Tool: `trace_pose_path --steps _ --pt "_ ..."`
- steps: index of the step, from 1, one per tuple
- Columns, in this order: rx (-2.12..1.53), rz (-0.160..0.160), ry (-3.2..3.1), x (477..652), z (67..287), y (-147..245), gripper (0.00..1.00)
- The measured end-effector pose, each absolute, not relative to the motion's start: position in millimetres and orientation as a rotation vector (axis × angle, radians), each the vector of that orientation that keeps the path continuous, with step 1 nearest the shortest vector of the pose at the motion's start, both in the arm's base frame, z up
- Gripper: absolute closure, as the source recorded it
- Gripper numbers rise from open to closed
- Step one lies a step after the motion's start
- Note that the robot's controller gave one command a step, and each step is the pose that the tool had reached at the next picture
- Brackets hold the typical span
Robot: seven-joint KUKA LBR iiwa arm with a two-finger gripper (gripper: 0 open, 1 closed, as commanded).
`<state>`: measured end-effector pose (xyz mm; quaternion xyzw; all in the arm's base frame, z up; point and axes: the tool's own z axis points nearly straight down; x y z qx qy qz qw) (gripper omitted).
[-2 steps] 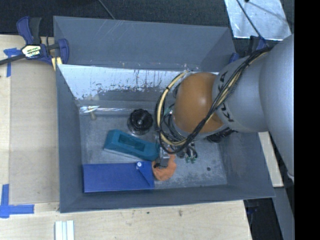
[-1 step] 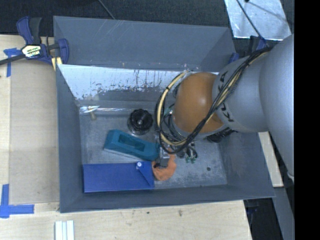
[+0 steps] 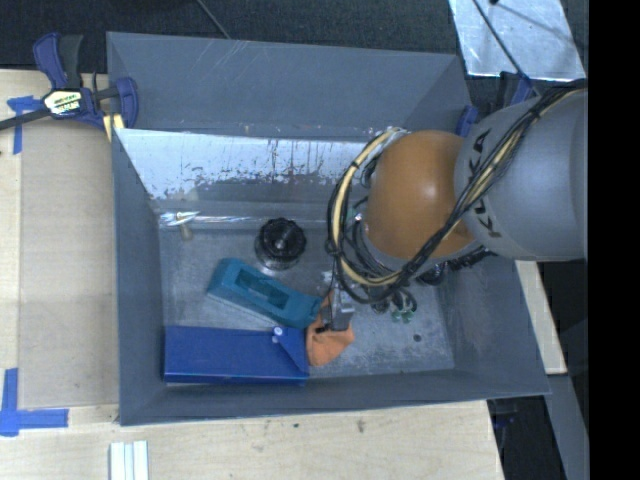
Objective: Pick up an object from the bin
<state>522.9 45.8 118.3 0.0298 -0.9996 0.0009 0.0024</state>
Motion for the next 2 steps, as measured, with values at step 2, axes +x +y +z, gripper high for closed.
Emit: trace_pose_path --steps 2 --pt "0.161 0.000 -3.136 523.4 245.7 35.2 1.00"
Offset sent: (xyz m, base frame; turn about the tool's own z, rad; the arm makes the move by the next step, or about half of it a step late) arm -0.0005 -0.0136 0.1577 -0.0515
